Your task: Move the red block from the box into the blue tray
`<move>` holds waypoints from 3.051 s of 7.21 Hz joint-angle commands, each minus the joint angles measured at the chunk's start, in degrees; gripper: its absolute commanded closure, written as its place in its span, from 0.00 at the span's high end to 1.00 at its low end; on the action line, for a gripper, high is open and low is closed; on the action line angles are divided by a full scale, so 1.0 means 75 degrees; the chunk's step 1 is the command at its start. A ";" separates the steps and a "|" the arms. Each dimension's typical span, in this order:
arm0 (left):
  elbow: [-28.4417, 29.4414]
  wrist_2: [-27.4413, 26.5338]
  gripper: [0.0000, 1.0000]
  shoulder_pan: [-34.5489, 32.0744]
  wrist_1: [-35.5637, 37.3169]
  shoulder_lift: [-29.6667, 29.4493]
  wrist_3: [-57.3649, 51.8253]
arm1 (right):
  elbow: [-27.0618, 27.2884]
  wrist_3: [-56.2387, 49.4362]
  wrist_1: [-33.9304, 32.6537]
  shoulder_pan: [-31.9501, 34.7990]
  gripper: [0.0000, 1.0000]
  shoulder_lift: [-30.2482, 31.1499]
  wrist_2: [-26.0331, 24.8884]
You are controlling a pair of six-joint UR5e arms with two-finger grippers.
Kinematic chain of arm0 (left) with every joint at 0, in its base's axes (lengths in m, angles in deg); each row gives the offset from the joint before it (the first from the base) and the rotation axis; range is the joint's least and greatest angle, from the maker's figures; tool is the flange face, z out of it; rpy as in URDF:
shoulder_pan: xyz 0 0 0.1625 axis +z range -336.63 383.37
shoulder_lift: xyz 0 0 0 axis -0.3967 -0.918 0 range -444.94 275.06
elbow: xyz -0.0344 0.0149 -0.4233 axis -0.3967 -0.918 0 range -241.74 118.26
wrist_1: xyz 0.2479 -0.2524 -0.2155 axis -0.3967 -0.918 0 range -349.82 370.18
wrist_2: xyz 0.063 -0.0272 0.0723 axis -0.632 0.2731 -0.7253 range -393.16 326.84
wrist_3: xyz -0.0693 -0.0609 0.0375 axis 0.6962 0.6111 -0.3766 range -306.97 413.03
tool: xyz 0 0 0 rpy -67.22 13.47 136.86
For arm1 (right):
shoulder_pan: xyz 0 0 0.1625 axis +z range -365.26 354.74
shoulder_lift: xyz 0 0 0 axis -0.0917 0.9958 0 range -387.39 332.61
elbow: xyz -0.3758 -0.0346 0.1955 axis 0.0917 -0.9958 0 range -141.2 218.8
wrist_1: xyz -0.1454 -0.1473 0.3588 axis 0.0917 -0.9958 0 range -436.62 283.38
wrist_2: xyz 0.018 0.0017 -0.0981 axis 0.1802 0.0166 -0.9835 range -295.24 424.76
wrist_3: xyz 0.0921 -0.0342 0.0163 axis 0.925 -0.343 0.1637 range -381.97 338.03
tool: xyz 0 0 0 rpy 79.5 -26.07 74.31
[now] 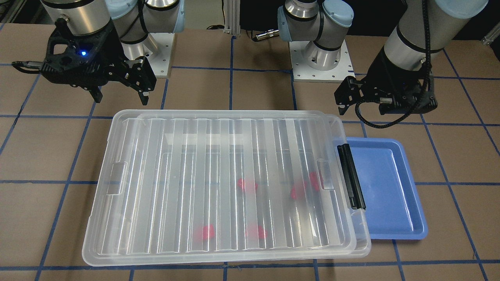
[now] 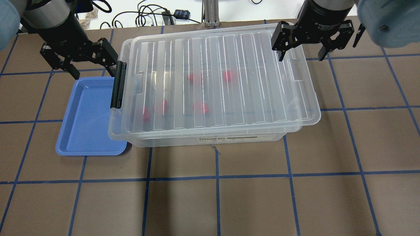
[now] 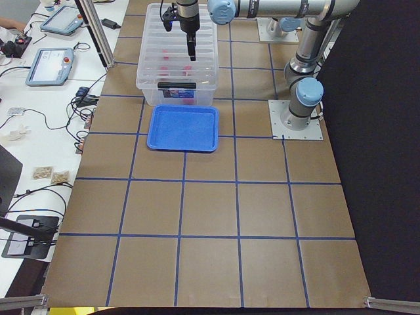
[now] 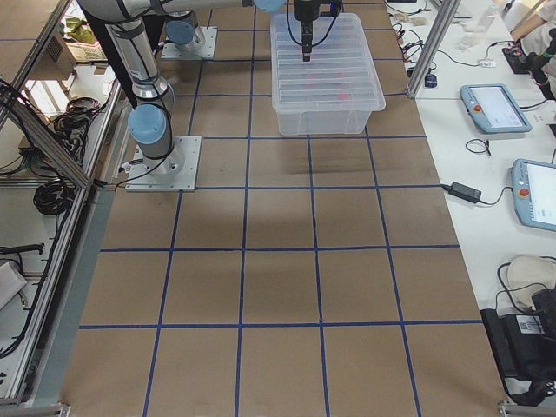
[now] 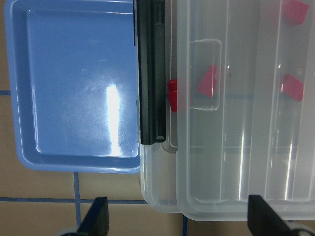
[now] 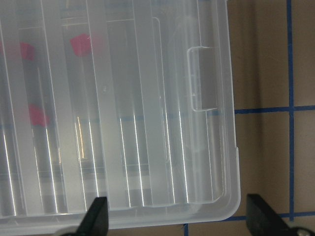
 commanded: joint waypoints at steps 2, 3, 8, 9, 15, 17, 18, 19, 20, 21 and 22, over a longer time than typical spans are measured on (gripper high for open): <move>-0.0012 -0.0118 1.00 -0.0017 -0.0018 0.0021 0.0020 | 0.0000 -0.0018 -0.0021 -0.0043 1.00 -0.0011 0.0004; -0.0012 -0.0026 1.00 -0.0017 0.0005 0.0009 0.0020 | 0.0000 -0.0053 -0.0010 -0.0054 1.00 -0.0011 0.0004; -0.0012 -0.0072 1.00 0.0007 0.0005 0.0009 0.0020 | -0.0140 -0.0311 -0.0009 -0.0406 1.00 -0.0082 0.0016; -0.0012 -0.0084 1.00 0.0007 0.0005 0.0009 0.0020 | -0.0152 -0.0299 0.0002 -0.0418 1.00 -0.0117 0.0016; -0.0059 -0.0119 1.00 0.0007 0.0005 0.0009 -0.0027 | -0.0879 -0.1477 -0.0441 -0.0850 1.00 -0.1648 0.0063; -0.0059 -0.0142 1.00 0.0007 -0.0018 -0.0002 -0.0039 | -0.0646 -0.2174 -0.0689 -0.1248 0.99 -0.2107 0.0086; -0.0059 -0.0142 1.00 0.0007 -0.0018 -0.0003 -0.0062 | -0.0308 -0.2209 -0.1165 -0.1285 0.99 -0.2121 0.0121; -0.0071 -0.0142 1.00 0.0007 -0.0018 -0.0003 -0.0074 | 0.0171 -0.2406 -0.1843 -0.1320 0.99 -0.2121 0.0063; -0.0175 -0.0131 1.00 0.0007 0.0005 0.0021 -0.0074 | 0.0512 -0.2791 -0.2511 -0.1390 0.99 -0.2121 0.0051; -0.0246 -0.0119 1.00 0.0007 0.0063 0.0021 -0.0086 | 0.0771 -0.2923 -0.2633 -0.1646 0.99 -0.2109 0.0144; -0.0247 -0.0096 1.00 0.0007 0.0098 0.0009 -0.0074 | 0.0878 -0.2970 -0.2716 -0.1799 0.99 -0.2121 0.0145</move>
